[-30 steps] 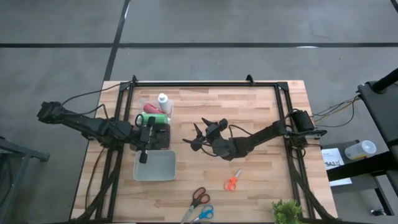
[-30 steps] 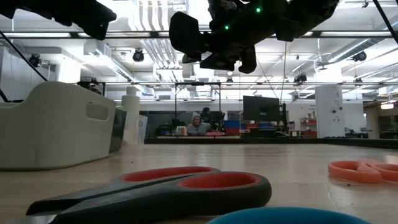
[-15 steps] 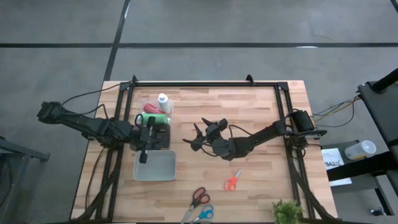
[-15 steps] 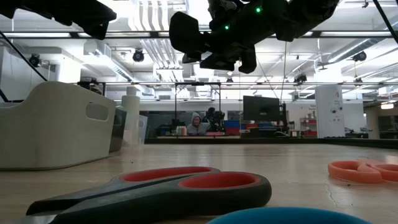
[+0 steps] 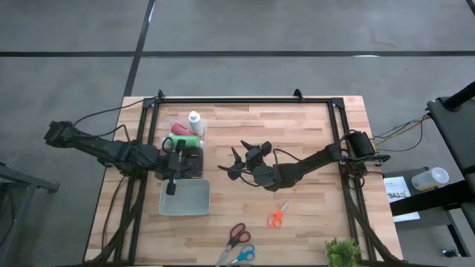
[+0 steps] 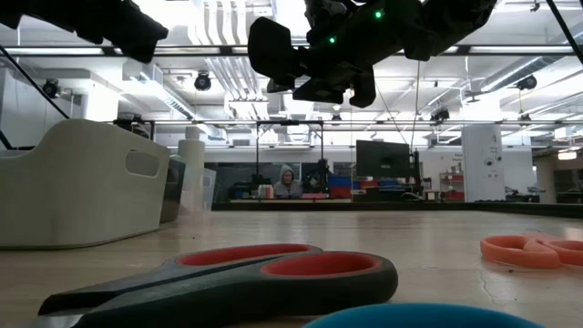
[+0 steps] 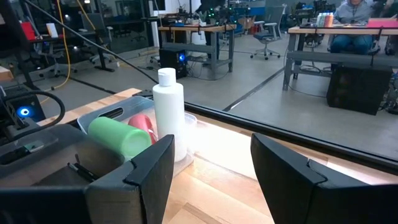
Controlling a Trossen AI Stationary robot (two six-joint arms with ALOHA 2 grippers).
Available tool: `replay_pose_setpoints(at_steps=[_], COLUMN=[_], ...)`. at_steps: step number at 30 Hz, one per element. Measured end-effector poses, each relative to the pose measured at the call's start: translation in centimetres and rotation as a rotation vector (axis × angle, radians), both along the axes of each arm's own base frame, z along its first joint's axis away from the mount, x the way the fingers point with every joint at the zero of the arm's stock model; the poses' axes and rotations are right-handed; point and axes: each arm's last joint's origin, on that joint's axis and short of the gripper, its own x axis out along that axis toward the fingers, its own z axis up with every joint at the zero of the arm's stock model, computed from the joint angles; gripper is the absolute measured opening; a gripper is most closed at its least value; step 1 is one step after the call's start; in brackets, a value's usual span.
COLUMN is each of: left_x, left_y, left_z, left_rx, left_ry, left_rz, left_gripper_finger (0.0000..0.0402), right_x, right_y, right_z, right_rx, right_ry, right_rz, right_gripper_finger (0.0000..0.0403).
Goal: Pick & Place Paint Supplies
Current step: Put the black scissors into the gray bin
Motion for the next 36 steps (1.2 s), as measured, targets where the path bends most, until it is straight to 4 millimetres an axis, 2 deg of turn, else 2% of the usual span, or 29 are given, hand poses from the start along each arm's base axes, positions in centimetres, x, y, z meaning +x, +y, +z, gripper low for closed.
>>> replay_pose_setpoints(at_steps=[10,30,36], left_x=[-0.21,-0.2,-0.1], left_y=[0.06,0.07,0.33], left_z=[-0.55,-0.55,-0.44], left_rx=[0.016,0.017,0.078], left_ry=[0.058,0.058,0.039], left_rz=[0.001,0.001,-0.003], left_gripper_finger=[0.0051,0.0051,0.0051], right_x=[0.0,0.1,0.09], right_y=[0.0,-0.62,-0.62], right_z=[0.0,-0.02,-0.01], right_rx=[0.0,0.0,0.0], right_ry=[0.0,0.001,0.001], right_rz=[0.0,-0.016,-0.016], right_gripper_finger=[0.0206,0.0206,0.0206])
